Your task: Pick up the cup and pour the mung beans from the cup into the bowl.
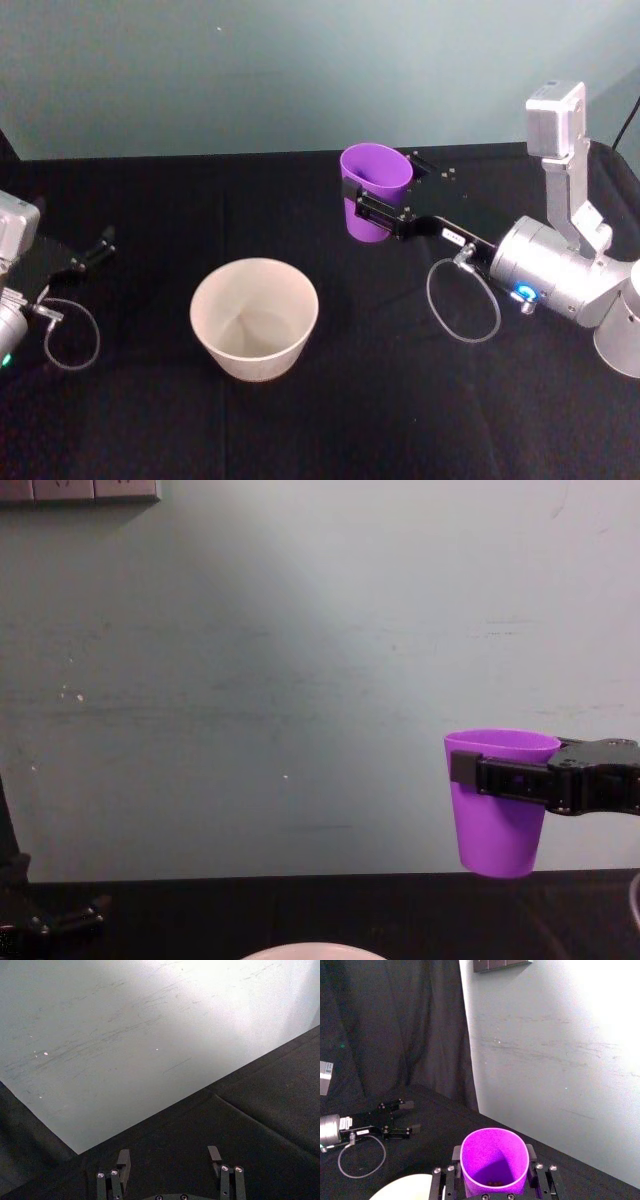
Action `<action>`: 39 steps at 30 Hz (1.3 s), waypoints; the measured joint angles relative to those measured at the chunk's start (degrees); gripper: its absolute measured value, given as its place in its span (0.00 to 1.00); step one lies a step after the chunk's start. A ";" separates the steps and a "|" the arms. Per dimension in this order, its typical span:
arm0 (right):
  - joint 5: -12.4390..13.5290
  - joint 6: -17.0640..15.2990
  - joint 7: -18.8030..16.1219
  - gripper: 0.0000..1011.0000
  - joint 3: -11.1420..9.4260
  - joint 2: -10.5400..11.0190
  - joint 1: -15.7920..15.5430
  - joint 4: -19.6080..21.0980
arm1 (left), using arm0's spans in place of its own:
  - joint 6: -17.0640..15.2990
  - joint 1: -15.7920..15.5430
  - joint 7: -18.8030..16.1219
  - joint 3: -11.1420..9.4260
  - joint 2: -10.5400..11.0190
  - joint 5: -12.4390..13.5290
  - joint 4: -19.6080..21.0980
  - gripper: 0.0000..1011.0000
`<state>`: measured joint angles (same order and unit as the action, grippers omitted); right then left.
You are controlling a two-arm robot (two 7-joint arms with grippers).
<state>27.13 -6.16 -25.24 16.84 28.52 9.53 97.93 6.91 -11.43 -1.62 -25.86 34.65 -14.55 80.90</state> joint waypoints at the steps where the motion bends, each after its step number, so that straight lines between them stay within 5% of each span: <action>1: 0.00 0.00 0.00 0.72 0.00 0.00 0.00 0.00 | 0.00 0.00 0.00 0.00 0.00 0.00 0.00 0.99; 39: 0.00 0.00 0.00 0.72 0.00 0.00 0.00 0.00 | 0.00 0.00 0.00 0.00 0.00 0.00 0.00 0.99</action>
<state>27.13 -6.16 -25.24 16.84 28.52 9.53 97.93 6.91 -11.43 -1.62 -25.86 34.65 -14.55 80.90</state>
